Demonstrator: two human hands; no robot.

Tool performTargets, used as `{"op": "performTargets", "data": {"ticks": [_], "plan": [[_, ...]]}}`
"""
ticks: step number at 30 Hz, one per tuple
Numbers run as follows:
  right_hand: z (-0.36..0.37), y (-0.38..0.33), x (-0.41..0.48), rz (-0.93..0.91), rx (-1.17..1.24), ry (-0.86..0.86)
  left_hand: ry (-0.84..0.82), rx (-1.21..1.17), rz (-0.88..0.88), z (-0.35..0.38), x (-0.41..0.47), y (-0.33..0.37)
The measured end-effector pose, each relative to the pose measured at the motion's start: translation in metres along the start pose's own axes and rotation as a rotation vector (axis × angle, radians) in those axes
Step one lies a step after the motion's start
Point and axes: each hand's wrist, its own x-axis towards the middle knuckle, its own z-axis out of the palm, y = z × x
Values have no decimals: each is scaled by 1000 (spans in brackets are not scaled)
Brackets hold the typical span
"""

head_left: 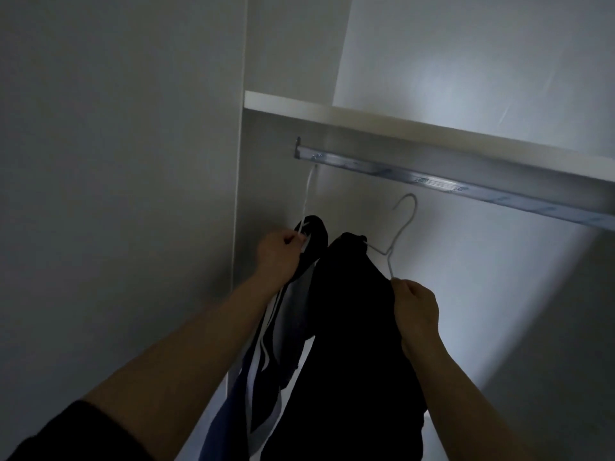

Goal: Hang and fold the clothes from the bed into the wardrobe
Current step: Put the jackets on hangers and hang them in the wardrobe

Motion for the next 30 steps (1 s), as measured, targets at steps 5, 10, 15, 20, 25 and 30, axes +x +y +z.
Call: {"op": "performTargets", "data": {"ticks": [5,10,15,20,25,30], "plan": [[1,9,20,-11,31,25,3,10,23,29,43,4],[7,24,39,-36,42,46,-26,-97,49,56,87,10],[15,26,63,-60,52,33,20,-110,63,72,122,6],[14,37,76,-67,14,30,27,-126,55,91,138,-2],[14,42,89,-61,-23,56,14,-89,58,99,152,0],[17,42,97,-47,-17,47,-39,-27,16,111,138,-27]]}}
